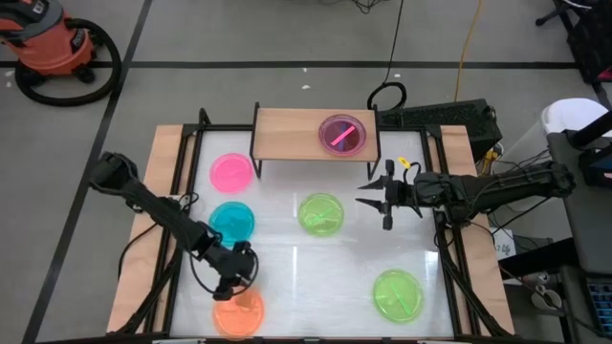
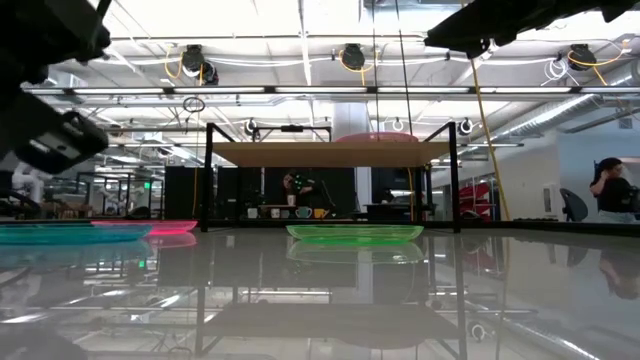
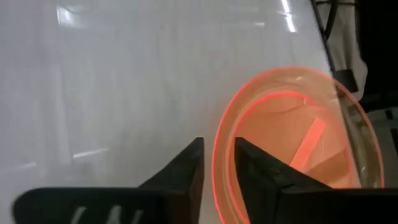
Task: Place and stack plates onto a shelf
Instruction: Stack the orange plate on top of the pink plate on the shelf
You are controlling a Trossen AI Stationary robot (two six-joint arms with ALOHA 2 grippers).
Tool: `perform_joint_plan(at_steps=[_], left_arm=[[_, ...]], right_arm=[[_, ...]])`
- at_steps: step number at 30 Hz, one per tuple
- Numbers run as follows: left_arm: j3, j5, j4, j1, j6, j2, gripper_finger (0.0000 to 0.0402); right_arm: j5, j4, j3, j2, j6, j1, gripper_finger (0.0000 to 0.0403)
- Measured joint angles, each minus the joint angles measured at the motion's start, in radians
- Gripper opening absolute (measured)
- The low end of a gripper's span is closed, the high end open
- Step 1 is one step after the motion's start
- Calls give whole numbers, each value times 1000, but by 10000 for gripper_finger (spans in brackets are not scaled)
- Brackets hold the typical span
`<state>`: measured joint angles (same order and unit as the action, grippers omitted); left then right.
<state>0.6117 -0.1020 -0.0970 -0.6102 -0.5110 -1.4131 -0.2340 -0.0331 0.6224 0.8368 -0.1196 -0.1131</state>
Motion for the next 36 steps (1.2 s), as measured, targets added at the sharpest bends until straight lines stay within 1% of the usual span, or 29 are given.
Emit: perform_joint_plan(at_steps=[3, 5, 9, 15, 18, 23, 24, 25, 28, 32, 34, 36], left_arm=[[0, -14, 12, 0, -16, -34, 121], [0, -18, 13, 0, -22, -53, 131], [0, -44, 18, 0, -48, -94, 135], [5, -80, 51, 1, -43, -149, 135], [5, -79, 50, 1, -6, -154, 115], [4, -74, 55, 1, 30, -155, 38], [3, -81, 56, 4, 30, -156, 21], [3, -95, 59, 8, 29, -156, 12], [8, -118, 53, 15, 37, -154, 6], [45, -139, 8, 30, 112, -133, 4], [81, -130, -45, 45, 158, -105, 3], [125, -95, -109, 63, 214, -76, 3]], right_arm=[[0, 0, 0, 0, 0, 0, 130], [0, 0, 0, 0, 0, 0, 130], [0, 2, 0, 0, 0, 0, 130], [0, 4, 0, 0, 0, 0, 130], [0, 7, 0, 0, 0, 0, 130], [0, 7, 0, 0, 0, 0, 130], [0, 8, 0, 0, 0, 0, 130], [0, 7, 0, 0, 0, 0, 130], [0, 7, 0, 0, 0, 0, 130], [0, 7, 0, 0, 3, 0, 130], [0, 7, 0, 0, 3, 0, 130], [0, 7, 0, 0, 3, 0, 130]])
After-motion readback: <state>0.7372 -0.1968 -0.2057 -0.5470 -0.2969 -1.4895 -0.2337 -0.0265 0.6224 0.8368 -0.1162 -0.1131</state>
